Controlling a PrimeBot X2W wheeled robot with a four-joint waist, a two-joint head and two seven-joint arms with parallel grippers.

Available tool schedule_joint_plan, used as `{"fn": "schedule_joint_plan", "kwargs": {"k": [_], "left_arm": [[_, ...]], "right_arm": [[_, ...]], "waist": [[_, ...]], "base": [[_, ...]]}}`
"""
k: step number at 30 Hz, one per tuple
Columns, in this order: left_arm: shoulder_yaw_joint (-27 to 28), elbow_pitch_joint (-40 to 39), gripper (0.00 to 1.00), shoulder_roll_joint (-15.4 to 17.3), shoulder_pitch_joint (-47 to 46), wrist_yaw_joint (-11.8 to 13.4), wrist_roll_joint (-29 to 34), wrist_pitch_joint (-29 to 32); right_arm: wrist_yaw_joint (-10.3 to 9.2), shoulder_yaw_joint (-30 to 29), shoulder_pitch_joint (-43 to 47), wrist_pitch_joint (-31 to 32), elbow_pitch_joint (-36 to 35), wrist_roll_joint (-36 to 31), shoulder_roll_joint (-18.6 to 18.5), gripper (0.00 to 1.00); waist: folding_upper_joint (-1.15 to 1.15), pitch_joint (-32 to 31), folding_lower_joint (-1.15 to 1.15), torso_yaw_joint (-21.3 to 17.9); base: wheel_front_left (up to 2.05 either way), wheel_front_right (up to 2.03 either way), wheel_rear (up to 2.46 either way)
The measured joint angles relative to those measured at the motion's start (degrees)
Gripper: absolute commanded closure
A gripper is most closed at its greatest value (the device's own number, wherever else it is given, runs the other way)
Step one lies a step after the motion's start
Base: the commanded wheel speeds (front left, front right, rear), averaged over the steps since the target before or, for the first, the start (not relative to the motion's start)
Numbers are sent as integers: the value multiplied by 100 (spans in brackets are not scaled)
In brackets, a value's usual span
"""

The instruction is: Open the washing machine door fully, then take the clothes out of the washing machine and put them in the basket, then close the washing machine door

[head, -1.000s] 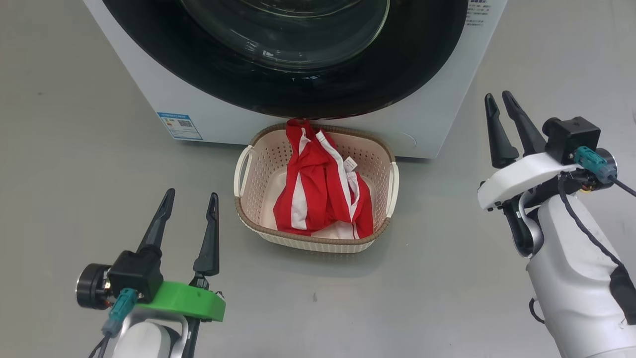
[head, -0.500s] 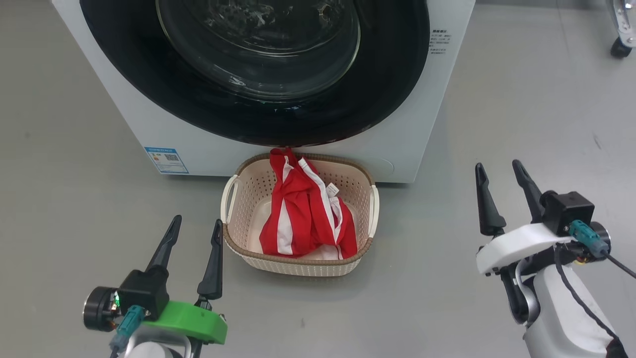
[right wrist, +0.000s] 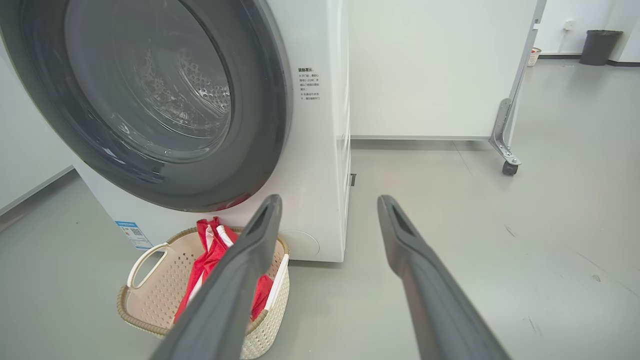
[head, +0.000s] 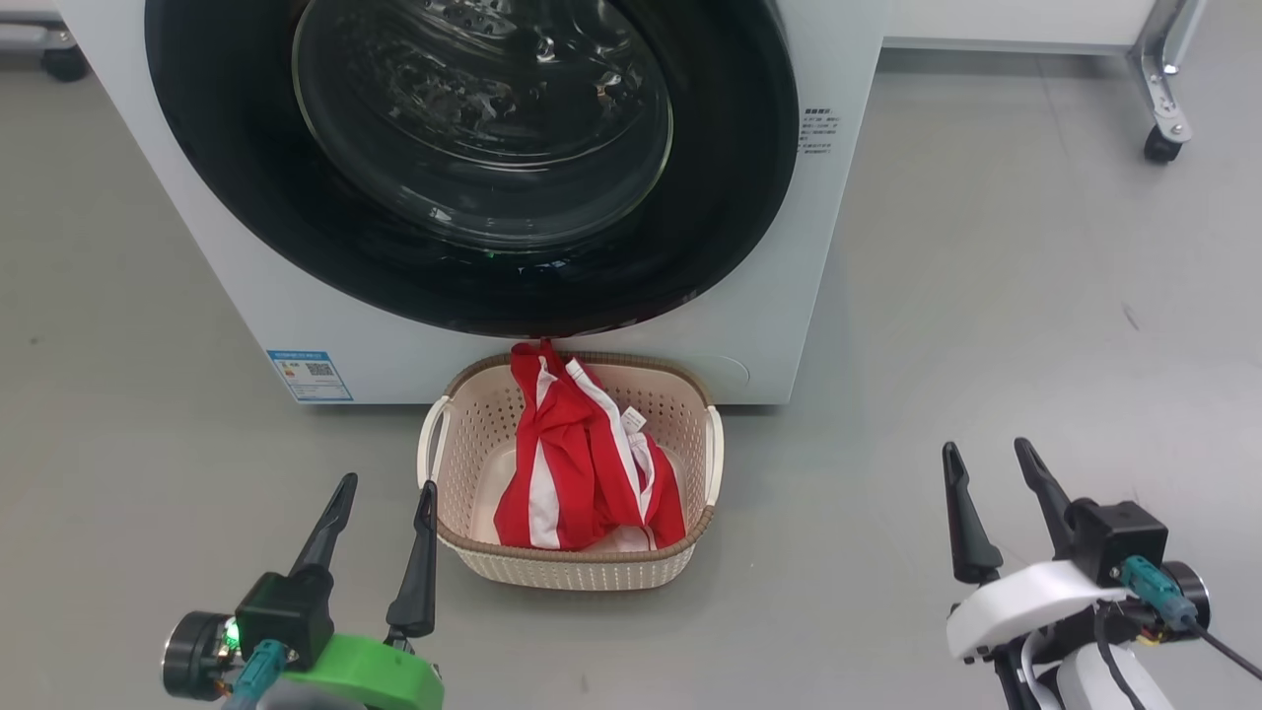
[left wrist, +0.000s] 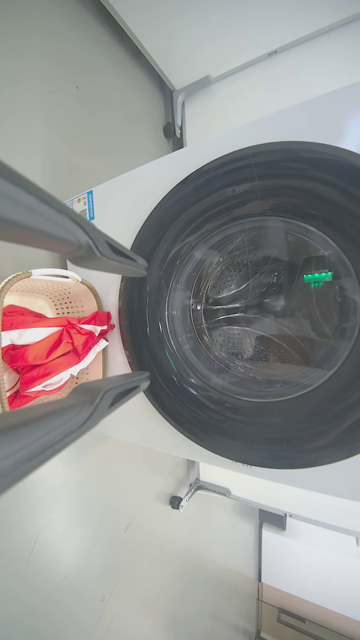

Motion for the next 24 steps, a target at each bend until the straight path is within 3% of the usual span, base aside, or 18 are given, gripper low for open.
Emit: {"fn": "schedule_joint_plan", "kwargs": {"k": [24], "left_arm": [[-33,-63,0,16,169,36,-10,170]], "right_arm": [[-249,-86,805,1,-964,-55,42,0]], "waist": [[0,-102,0,-92]], "base": [[0,0,0]]}}
